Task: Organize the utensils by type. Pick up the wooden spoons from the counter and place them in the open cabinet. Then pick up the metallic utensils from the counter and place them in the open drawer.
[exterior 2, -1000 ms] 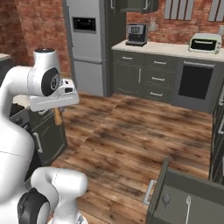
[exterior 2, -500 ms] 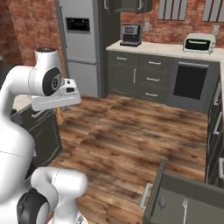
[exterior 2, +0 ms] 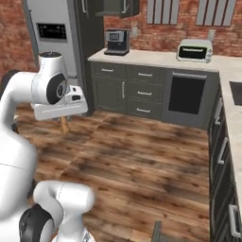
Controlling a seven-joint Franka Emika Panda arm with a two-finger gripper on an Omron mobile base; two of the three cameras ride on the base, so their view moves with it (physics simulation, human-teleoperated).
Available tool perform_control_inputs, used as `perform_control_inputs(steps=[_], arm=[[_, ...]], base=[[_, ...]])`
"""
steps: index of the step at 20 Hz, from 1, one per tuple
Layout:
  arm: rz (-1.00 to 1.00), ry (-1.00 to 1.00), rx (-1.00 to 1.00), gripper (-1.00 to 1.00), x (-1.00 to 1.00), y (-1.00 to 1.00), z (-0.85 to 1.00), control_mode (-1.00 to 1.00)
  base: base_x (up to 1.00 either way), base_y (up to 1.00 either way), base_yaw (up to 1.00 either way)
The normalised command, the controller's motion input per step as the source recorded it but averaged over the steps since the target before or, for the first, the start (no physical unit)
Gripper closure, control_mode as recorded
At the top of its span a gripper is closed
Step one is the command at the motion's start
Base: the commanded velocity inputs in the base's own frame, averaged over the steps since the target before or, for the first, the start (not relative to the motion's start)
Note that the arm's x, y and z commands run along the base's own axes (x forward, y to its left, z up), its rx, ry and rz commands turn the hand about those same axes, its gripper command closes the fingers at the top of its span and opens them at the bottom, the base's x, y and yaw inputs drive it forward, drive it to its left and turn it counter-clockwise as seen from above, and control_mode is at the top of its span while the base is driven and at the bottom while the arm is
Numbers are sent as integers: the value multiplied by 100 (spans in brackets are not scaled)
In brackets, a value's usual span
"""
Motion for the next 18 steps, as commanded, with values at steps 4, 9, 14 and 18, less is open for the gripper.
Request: perform_control_inputs(steps=[4, 9, 14, 18], arm=[[0, 0, 0, 100, 0, 0, 0, 100], [0, 0, 0, 100, 0, 0, 0, 100], [0, 0, 0, 100, 0, 0, 0, 100], [0, 0, 0, 100, 0, 0, 0, 100]], base=[[100, 82, -15], [100, 74, -13], [100, 47, -2], [100, 12, 0]])
